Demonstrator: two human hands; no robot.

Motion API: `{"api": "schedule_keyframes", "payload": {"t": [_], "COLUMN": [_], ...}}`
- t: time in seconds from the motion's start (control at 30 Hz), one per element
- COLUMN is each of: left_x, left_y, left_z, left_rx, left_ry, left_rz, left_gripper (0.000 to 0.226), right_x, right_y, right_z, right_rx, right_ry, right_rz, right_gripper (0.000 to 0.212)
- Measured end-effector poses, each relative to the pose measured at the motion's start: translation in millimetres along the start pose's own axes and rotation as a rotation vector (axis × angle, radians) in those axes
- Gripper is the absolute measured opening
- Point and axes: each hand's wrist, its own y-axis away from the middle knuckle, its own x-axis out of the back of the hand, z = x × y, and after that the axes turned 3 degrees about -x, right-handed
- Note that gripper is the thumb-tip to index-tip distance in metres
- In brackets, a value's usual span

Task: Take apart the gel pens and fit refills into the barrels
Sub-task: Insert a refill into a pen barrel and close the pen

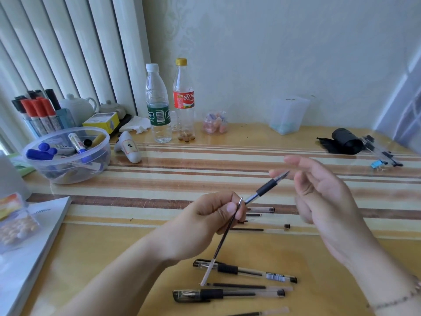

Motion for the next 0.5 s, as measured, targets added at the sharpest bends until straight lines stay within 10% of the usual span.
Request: {"api": "schedule_keyframes", "payload": {"t": [0.5], "left_x": [18], "left_y": [8], "left_z": [4], "left_rx": [0.092], "left_ry": [-0.302], "left_rz": [-0.158], "left_gripper": [0.029], "right_x": [19], "right_y": [7], "right_z": [6], "right_rx": [0.211], "right_ry": [0.593], "right_rz": [-0.197], "right_gripper": [0.015]}}
